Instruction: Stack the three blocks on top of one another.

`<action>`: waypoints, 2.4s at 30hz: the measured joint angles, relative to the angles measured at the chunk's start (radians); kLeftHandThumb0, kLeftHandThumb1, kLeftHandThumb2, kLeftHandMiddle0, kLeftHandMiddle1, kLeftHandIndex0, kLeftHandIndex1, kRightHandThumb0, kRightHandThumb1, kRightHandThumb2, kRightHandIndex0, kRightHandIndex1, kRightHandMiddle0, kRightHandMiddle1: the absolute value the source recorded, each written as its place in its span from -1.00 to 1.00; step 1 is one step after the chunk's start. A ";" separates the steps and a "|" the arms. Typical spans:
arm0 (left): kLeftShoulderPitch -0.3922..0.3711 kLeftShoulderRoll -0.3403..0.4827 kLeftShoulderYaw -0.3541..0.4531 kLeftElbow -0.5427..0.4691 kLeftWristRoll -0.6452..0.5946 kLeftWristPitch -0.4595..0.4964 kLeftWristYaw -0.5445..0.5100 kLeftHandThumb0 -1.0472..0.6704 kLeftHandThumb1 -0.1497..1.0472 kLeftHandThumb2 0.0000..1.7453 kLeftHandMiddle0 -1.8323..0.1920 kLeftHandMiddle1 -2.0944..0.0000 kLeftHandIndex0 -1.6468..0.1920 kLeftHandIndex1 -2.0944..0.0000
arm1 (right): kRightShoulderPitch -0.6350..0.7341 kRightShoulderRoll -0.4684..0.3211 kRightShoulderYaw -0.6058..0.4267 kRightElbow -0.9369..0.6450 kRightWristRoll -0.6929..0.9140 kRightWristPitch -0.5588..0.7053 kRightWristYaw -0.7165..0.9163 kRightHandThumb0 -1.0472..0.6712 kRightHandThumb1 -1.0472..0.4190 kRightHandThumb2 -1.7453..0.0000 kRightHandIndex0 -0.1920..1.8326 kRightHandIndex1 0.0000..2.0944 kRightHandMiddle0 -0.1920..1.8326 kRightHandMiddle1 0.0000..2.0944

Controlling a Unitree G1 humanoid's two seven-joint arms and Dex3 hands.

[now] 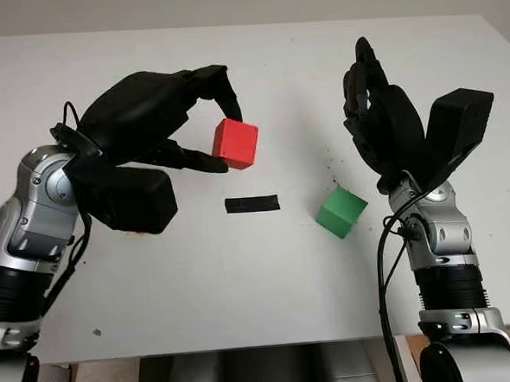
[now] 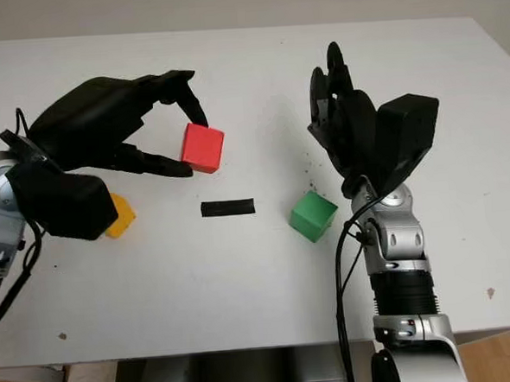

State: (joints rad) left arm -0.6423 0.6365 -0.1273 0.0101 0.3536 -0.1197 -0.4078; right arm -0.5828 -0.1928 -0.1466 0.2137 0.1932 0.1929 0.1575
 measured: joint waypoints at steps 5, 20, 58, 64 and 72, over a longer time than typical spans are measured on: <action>0.068 -0.087 -0.001 -0.002 -0.024 0.048 0.034 -0.30 1.00 -0.87 0.69 0.96 0.63 -0.60 | 0.000 0.002 0.001 0.000 0.000 0.000 0.000 -0.63 -1.00 0.19 -1.00 -1.00 -1.00 -1.00; 0.099 -0.146 -0.038 0.127 0.005 0.015 0.057 -0.29 1.00 -0.86 0.71 0.95 0.67 -0.59 | 0.013 0.003 -0.001 -0.011 0.000 0.000 -0.006 -0.63 -1.00 0.18 -1.00 -1.00 -1.00 -1.00; 0.089 -0.186 -0.085 0.233 0.136 -0.068 0.151 -0.29 0.99 -0.92 0.68 0.94 0.57 -0.55 | 0.018 0.003 0.000 -0.019 -0.001 0.006 -0.017 -0.64 -1.00 0.21 -1.00 -1.00 -1.00 -1.00; 0.088 -0.185 -0.100 0.229 0.174 -0.014 0.130 -0.50 0.96 -0.94 0.85 0.96 0.56 0.73 | 0.018 0.003 -0.001 -0.020 -0.001 0.011 -0.031 -0.64 -1.00 0.23 -1.00 -1.00 -1.00 -1.00; 0.088 -0.184 -0.104 0.228 0.178 -0.011 0.119 -0.49 0.94 -0.94 0.88 0.95 0.61 0.90 | 0.018 0.003 -0.001 -0.020 0.003 0.015 -0.031 -0.65 -1.00 0.24 -1.00 -1.00 -1.00 -1.00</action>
State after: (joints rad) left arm -0.5541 0.4528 -0.2312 0.2376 0.5312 -0.1311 -0.2893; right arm -0.5650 -0.1896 -0.1479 0.1939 0.1963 0.2074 0.1268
